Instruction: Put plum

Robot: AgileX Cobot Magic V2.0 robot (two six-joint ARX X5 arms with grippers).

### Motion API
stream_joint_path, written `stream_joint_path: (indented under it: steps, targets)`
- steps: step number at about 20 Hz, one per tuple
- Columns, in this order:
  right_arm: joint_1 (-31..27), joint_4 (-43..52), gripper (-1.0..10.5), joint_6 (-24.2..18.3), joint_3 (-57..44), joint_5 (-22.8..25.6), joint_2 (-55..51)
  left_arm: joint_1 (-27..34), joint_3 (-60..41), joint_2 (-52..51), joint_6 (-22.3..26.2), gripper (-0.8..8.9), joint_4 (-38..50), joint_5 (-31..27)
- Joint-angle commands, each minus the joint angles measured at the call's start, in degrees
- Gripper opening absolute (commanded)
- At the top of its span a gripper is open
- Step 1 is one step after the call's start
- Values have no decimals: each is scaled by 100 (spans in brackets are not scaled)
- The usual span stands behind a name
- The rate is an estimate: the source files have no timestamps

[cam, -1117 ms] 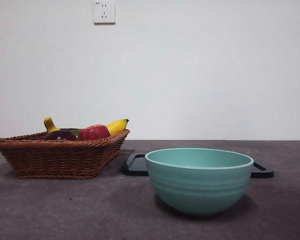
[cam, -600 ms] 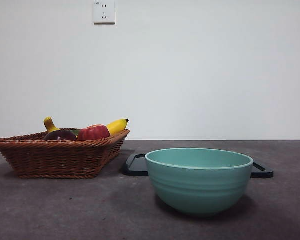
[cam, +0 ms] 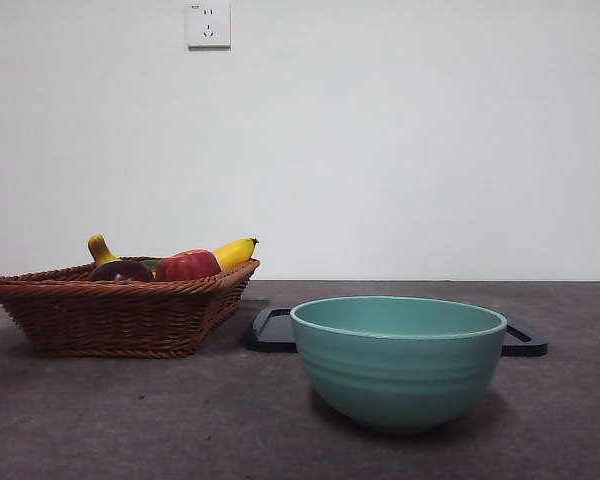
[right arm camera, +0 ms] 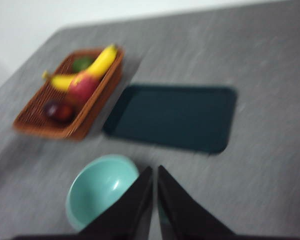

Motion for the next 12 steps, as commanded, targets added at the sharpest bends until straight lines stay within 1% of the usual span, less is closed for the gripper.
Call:
stream_joint_path:
  steps: [1,5,8,10,12]
  targets:
    - [81,-511,5,-555,352,-326,337,2,282,210,470,8,-256,398]
    - [315,-1110,5,-903,581,-566,708,-35,503,439,946,8,-868,584]
    - [608,-1460,5,-1086,590,-560,850,-129,538,535,1322,8,-1521,651]
    - [772,-1589,5,-1187,590,-551,887,-146,538,553,1366,8,-1681,651]
    - [859,-1578,5,-1187,590,-553,905,-146,538,553,1366,8,-1655,651]
